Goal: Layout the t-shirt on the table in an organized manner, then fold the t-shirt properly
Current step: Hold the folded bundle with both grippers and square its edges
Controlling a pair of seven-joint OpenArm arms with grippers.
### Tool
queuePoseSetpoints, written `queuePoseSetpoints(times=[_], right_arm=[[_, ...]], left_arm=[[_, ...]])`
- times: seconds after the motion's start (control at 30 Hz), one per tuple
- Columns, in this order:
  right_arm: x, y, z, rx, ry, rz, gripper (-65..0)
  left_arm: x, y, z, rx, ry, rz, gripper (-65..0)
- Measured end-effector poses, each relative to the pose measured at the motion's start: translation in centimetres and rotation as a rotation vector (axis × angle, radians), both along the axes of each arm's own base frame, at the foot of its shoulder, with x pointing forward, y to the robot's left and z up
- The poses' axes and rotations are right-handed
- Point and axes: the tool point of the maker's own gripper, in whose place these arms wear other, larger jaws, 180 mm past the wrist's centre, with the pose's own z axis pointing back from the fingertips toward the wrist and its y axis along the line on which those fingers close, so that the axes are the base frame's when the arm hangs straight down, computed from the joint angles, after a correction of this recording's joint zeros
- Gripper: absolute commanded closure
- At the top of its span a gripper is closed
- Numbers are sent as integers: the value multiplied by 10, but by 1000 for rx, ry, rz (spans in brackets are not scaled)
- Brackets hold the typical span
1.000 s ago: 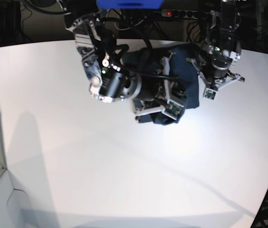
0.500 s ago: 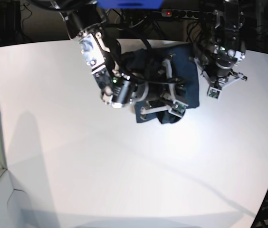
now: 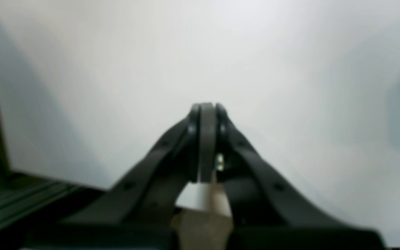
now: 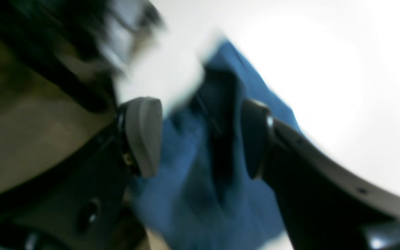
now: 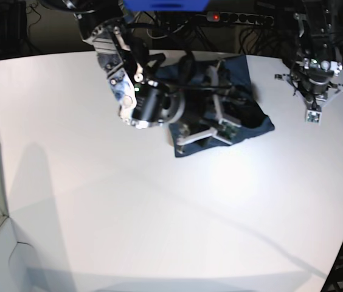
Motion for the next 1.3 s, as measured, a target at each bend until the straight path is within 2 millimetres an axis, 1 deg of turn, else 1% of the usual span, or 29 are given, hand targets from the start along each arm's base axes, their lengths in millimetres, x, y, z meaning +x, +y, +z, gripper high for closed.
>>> queuePoseSetpoints(times=[0.03, 0.1, 0.17, 0.2, 0.27, 0.37, 0.47, 0.63, 0.67, 0.73, 0.87, 0.93, 1.0, 1.07, 1.17, 1.2, 1.23, 1.3], right_arm=[[4, -10, -4, -18, 3, -25, -366], [13, -28, -1, -20, -11, -77, -366], [17, -37, 3, 1, -25, -113, -366], [14, -40, 0, 4, -12, -124, -366], [3, -43, -12, -15, 27, -126, -366], [-19, -41, -28, -17, 98, -118, -366], [-25, -40, -32, -12, 121, -118, -366], [-28, -42, -44, -31, 152, -119, -366], [-28, -43, -44, -32, 151, -120, -366], [-27, -51, -47, -51, 147, -122, -366], [-27, -63, -53, -88, 142, -123, -366], [-27, -66, -55, -99, 141, -124, -366], [-25, -70, -56, -100, 142, -132, -366], [-23, -75, -57, -104, 142, -146, -366], [-17, -87, -59, -117, 141, -180, -366], [-15, -91, -60, -120, 142, -194, -366], [-13, -94, -60, -121, 143, -206, -366], [-10, -100, -60, -123, 142, -224, -366]], left_arm=[[-2, 5, 0, 3, 0, 16, -4], [-4, 12, 2, 8, -4, 39, -4], [-5, 16, 4, 11, -10, 51, -4], [-5, 18, 5, 13, -9, 57, -4], [-4, 23, 7, 18, -18, 70, -4], [-3, 26, 9, 22, -24, 76, -4], [0, 23, 13, 22, -36, 72, -4], [14, 16, 43, 42, -126, 46, -6], [17, 11, 49, 29, -151, 44, -9], [19, -7, 57, -54, -197, 47, -10], [1, -38, 44, -253, -89, 68, -13], [-2, -60, 40, -400, -63, 56, -35], [1, -78, 45, -520, -85, 36, -82], [-3, -82, 49, -598, -102, 40, -157], [-14, -83, 50, -684, -97, 71, -334], [-14, -85, 53, -716, -108, 76, -410], [-12, -84, 56, -731, -128, 81, -466], [-9, -84, 61, -756, -164, 86, -553]])
